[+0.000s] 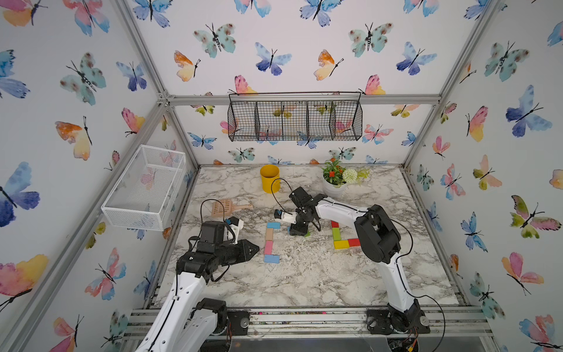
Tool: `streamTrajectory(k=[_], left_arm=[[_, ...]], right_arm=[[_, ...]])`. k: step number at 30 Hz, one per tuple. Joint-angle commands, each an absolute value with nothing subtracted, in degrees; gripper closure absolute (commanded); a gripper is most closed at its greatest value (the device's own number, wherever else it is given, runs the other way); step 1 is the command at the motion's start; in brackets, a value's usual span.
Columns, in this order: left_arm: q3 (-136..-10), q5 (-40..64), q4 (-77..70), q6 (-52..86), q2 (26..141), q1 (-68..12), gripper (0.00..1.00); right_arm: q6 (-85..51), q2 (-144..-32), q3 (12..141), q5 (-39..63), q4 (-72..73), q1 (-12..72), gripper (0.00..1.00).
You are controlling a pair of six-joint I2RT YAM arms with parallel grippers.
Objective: Assemble the letter c with building blocks
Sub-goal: Assemble the building block at the center of the board.
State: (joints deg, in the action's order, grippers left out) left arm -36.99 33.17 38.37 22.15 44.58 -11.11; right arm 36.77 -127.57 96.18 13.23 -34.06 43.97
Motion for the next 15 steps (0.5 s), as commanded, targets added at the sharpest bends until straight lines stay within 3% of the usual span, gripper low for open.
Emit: streamTrajectory(k=[1, 15], left_arm=[[-36.36, 34.28, 38.01, 22.3, 43.71, -11.34, 0.78], [-36.09, 34.97, 38.05, 22.08, 43.11, -11.34, 0.78]], right_arm=[[37.97, -128.81, 94.93, 11.45, -35.12, 44.21, 0.54], [39.56, -127.96, 96.02, 9.51, -34.47, 44.21, 0.58]])
